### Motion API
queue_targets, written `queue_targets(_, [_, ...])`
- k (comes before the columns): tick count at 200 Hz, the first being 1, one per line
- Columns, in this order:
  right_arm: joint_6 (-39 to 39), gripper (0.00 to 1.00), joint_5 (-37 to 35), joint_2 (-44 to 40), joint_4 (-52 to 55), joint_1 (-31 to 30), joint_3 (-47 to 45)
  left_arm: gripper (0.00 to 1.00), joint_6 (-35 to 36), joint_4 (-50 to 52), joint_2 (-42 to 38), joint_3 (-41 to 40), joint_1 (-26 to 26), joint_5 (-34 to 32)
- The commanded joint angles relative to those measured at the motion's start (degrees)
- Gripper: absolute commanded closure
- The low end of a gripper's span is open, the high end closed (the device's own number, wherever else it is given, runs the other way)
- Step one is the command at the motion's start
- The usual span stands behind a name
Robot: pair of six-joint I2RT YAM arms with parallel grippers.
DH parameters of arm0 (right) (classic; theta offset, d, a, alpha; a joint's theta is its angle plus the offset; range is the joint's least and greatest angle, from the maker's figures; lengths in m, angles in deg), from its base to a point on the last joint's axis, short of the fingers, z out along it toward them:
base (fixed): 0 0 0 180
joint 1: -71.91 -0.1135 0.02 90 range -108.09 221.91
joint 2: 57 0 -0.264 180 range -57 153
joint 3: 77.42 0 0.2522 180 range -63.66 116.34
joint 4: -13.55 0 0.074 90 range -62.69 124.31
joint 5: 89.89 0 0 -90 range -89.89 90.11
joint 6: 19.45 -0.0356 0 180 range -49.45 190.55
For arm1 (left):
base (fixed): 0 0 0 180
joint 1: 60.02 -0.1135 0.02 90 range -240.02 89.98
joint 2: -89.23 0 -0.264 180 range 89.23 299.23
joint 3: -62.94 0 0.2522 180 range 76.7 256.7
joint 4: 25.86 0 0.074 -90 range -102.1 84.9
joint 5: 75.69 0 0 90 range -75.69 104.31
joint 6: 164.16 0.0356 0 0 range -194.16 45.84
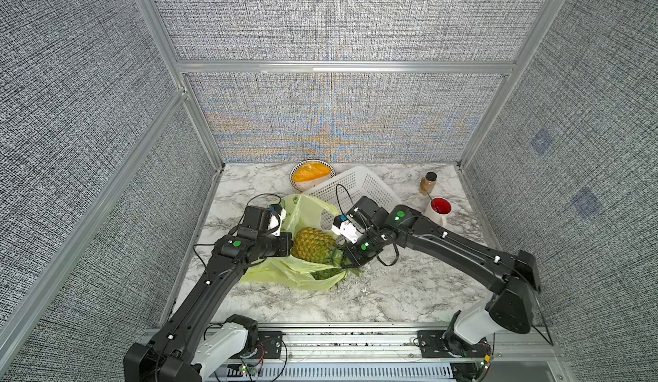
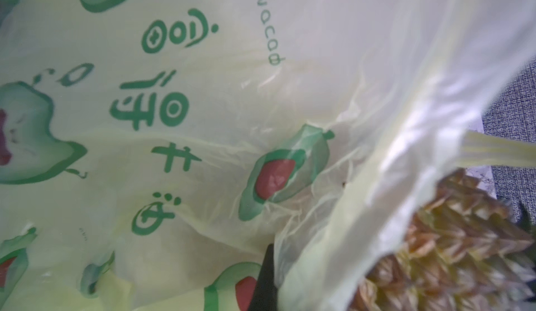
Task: Place the pineapple into a plastic bag & tie a knot
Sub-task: Place the pineapple in the plastic bag.
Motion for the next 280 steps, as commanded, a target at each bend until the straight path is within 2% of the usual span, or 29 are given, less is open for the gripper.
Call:
queue_targets(1, [-1.6,1.0,-7.08,1.95,-0.74,0.44,2.03,1.0,1.51,-0.09,-0.12,0.68,0.12,0.9])
queue_targets(53, [-2.1,1.0,-19.34,6.29,2.15,3.04,8.03,1.0,4.29,0.63,1.56,1.64,0.13,2.48])
queue_targets(121, [9.44,1.0,-6.98,8.68,-2.88,-0.64,11.36,1.0,5.95,0.37,2.56,2.36,0.22,3.69])
queue_targets(177, [20.47,1.0,-10.73,14.17,-12.54,-0.24,12.34,1.0,7.68,-0.05,3.18,2.36,0.22,5.1])
queue_targets(238, [32.58,1.0,-11.11,13.27,-32.02,-0.25,2.69,1.0,8.67,-0.54,4.21,2.37,0.21,5.82])
queue_targets(280, [34.16,1.0,-10.75,15.3,-40.84,-0.15,-0.76,1.0,8.99,-1.28,5.61,2.36,0.21,5.1])
